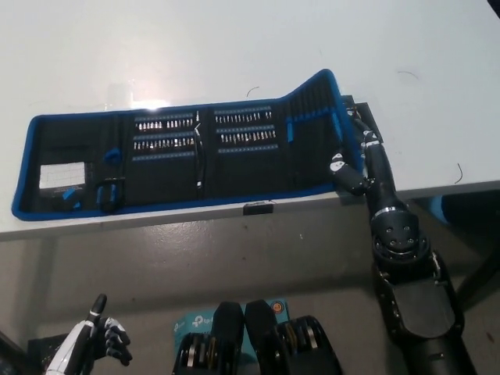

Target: The robot uses its right hand to lift an edge of the toolkit kept in middle of the desk and make one fold in it

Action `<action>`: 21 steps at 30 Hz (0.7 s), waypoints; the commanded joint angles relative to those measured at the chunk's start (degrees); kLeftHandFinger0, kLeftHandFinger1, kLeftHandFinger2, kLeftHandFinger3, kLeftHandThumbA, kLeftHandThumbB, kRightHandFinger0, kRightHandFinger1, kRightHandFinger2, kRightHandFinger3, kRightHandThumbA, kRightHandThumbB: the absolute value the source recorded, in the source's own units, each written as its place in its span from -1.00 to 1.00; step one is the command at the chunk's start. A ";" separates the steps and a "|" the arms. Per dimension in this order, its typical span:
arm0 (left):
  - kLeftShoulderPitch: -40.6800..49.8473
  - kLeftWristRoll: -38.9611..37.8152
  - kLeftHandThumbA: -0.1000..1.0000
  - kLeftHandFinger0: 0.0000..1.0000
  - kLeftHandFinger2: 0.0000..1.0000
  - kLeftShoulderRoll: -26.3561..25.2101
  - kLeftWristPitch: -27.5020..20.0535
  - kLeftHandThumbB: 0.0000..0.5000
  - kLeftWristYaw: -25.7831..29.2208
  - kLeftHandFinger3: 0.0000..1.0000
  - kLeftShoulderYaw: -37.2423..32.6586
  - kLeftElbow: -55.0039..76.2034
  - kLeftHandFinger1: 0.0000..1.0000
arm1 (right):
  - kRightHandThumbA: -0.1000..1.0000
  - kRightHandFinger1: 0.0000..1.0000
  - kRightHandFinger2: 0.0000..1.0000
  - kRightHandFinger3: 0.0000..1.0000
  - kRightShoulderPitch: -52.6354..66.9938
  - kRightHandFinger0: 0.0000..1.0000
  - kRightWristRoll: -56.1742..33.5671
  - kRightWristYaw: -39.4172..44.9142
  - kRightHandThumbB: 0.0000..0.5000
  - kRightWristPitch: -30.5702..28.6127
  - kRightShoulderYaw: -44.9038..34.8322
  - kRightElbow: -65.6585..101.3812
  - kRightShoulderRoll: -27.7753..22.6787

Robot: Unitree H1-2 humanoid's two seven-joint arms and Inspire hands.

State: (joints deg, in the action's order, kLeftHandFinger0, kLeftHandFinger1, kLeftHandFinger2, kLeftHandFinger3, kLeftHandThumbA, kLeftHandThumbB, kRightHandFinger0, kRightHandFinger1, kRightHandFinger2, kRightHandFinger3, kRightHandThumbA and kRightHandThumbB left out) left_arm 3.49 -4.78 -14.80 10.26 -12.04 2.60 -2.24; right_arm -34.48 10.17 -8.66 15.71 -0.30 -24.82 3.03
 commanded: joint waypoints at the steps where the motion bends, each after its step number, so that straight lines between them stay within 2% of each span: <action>1: -0.79 -0.56 1.00 -0.21 -0.43 -1.07 -0.18 1.00 -1.00 -0.43 -0.03 1.06 -0.32 | -1.00 -1.00 -1.00 0.82 -0.83 -1.00 -3.90 0.23 -0.63 -12.57 -0.35 -2.67 2.83; 3: -0.92 -0.52 1.00 -0.20 -0.43 -1.19 -0.05 1.00 -1.06 -0.43 -0.04 1.07 -0.32 | -1.00 -1.00 -1.00 0.76 -0.90 -1.00 -3.92 0.16 -0.64 -13.15 -0.54 -3.11 2.90; 4: -0.85 -0.11 1.00 -0.20 -0.45 -1.32 -0.15 1.00 -0.87 -0.46 -0.09 0.98 -0.33 | -1.00 -1.00 -0.85 0.02 -1.12 -1.00 -2.86 -0.26 -0.79 -13.45 -0.08 -3.12 2.36; 5: -0.69 -0.04 1.00 -0.19 -0.47 -1.47 -0.36 1.00 -0.99 -0.46 -0.12 1.08 -0.34 | -1.00 -1.00 -0.74 -0.26 -1.15 -1.00 -0.95 -1.03 -0.83 -15.99 1.06 -3.87 1.42; 8: -0.77 0.21 1.00 -0.20 -0.50 -1.75 -0.45 1.00 -1.21 -0.45 -0.37 1.09 -0.35 | -1.00 -1.00 -0.79 -0.31 -1.09 -1.00 -0.05 -2.25 -0.68 -17.64 1.22 -4.45 1.01; 12: -0.78 0.47 1.00 -0.27 -0.52 -1.86 -0.10 1.00 -1.15 -0.53 -0.65 1.36 -0.37 | -1.00 -1.00 -0.84 -0.37 -0.64 -1.00 -0.21 -1.90 -0.65 -18.06 1.38 -4.43 0.83; 15: -0.47 0.47 1.00 -0.20 -0.51 -2.24 0.26 1.00 -1.43 -0.50 -0.91 1.70 -0.33 | -1.00 -1.00 -0.85 -0.39 -0.26 -1.00 -0.09 -1.72 -0.59 -16.82 1.77 -3.96 0.96; 16: -0.50 0.69 1.00 -0.21 -0.47 -2.48 0.01 1.00 -1.51 -0.43 -1.07 1.53 -0.33 | -1.00 -1.00 -0.80 -0.44 -0.74 -1.00 0.77 -0.93 -0.56 -16.67 2.84 -3.88 0.45; 18: -0.71 0.27 1.00 -0.22 -0.46 -2.52 0.31 1.00 -1.70 -0.41 -1.06 1.51 -0.34 | -1.00 -0.99 -0.62 -0.46 -1.62 -1.00 3.04 -0.75 -0.47 -15.86 4.83 -3.54 -0.61; 19: -0.86 -0.01 1.00 -0.22 -0.43 -2.61 0.83 1.00 -1.86 -0.41 -1.01 1.64 -0.33 | -1.00 -0.90 -0.45 -0.45 -2.55 -1.00 4.92 -0.32 -0.44 -15.17 6.62 -3.38 -1.64; 21: -0.91 0.05 1.00 -0.20 -0.43 -2.73 1.47 1.00 -1.79 -0.43 -0.92 1.94 -0.32 | -1.00 -0.45 0.08 -0.43 -5.13 -0.97 7.89 3.17 -0.53 -11.48 11.04 -2.54 -3.81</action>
State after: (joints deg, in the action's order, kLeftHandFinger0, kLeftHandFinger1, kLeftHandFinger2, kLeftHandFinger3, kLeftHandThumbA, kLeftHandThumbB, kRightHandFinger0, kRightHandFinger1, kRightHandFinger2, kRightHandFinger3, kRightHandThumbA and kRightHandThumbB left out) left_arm 2.99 -4.69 -15.83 10.95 -12.77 1.84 -1.94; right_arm -34.66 12.44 -9.71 2.81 5.87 -29.45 1.35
